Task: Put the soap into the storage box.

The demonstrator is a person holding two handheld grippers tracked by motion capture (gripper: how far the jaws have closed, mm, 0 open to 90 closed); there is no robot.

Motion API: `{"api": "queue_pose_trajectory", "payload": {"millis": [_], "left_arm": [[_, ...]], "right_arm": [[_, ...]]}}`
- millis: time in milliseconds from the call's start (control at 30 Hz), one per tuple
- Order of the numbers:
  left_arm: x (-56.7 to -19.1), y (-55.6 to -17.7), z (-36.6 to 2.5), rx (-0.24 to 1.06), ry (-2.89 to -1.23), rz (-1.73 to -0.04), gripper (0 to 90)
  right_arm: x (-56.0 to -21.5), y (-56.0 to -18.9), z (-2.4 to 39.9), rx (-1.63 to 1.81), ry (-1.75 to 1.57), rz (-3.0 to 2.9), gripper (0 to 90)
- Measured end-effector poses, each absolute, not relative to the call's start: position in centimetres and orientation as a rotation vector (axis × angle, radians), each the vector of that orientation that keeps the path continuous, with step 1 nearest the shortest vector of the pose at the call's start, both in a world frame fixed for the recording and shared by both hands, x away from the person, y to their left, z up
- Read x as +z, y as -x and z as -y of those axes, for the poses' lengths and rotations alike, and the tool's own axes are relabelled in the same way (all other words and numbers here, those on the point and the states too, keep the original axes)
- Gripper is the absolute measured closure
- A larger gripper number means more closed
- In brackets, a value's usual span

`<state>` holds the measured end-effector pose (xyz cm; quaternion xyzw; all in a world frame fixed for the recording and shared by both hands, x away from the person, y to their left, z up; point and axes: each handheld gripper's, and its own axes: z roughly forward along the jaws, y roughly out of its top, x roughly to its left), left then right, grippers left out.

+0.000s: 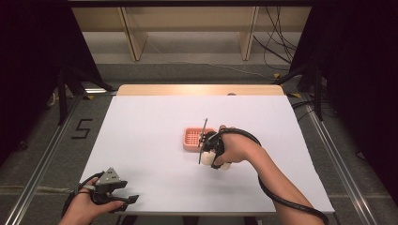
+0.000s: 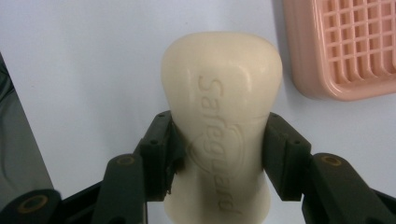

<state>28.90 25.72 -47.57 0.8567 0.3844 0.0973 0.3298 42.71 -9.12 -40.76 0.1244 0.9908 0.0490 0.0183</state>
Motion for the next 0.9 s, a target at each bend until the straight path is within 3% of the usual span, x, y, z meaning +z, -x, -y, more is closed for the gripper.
{"api": "queue_pose_trajectory", "payload": {"millis": [900], "left_arm": [[-47.5,-28.9,-25.7,0.254,-2.241,-1.002,28.7]], "right_arm": [[-40.1,-44.3,8.5,0.159,-0.389,-3.060,50.6]]}}
